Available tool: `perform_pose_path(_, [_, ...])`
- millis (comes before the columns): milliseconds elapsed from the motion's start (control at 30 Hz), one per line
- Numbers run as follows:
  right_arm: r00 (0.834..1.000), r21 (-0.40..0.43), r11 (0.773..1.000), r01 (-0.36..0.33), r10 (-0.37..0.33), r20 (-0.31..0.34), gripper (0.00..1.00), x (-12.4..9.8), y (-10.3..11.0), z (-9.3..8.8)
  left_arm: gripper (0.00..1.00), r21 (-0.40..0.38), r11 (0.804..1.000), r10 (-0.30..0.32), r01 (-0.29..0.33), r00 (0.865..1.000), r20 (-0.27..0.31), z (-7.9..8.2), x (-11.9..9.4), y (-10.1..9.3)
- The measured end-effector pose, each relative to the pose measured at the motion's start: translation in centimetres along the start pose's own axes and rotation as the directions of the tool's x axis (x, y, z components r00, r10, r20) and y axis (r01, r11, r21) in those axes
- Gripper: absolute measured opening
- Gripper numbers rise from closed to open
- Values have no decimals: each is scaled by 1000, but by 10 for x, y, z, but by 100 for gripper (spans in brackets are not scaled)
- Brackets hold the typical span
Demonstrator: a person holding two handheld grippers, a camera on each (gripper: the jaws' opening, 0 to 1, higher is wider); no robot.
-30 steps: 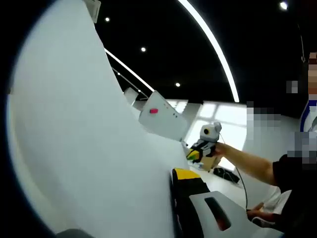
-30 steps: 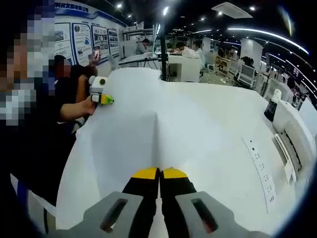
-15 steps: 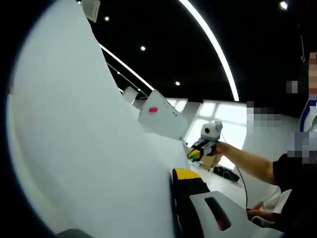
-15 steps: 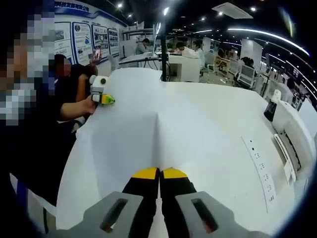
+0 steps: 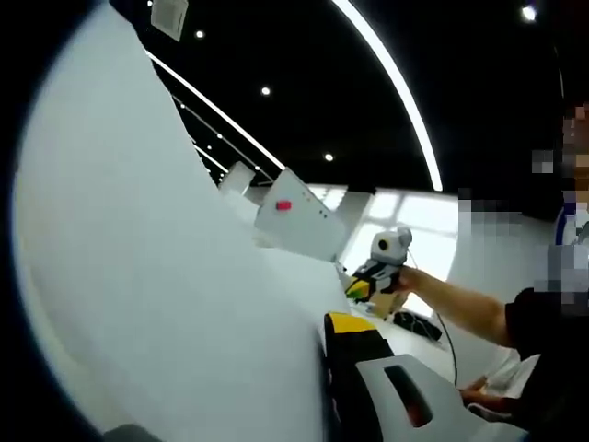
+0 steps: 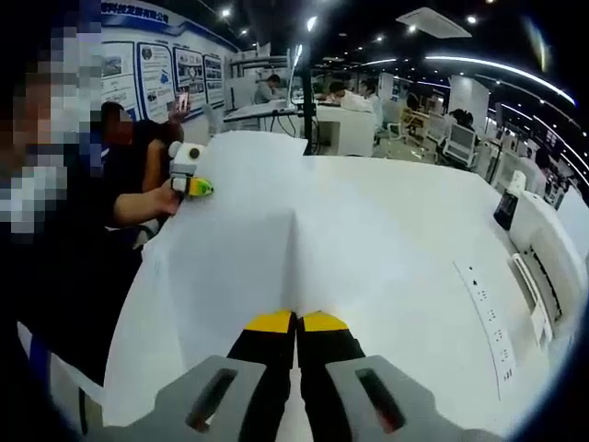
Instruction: Organize the stack of printing papers by aligning and flattening the scattered papers on the table
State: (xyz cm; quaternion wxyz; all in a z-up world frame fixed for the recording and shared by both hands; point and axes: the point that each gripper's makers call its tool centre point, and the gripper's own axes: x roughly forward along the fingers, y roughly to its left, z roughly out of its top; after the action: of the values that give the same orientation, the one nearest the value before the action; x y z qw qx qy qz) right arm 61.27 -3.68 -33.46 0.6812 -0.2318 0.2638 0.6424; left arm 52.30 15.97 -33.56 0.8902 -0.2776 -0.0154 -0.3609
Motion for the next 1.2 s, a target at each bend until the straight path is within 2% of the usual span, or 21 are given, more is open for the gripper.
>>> perform_pose_path(400, [999,-22,999,-33,34,24,0,19,4,14,18,12,1000,-7,7,1000,-18,-4,2,-1])
perform_pose_path(567, [995,-30,997,-72,74,65,0,26,14,25,18,13,1000,-18,18,999,-31,-6,3,-3])
perform_pose_path(967, [993,-55,993,-106,108,43,0,51,21,32,20,6,1000,-28,28,999,-28,-5,3,-6])
perform_pose_path(1200, [988,-38,992,-123,126,88,0,55,24,42,24,0,999,-39,39,999,-24,-4,4,-8])
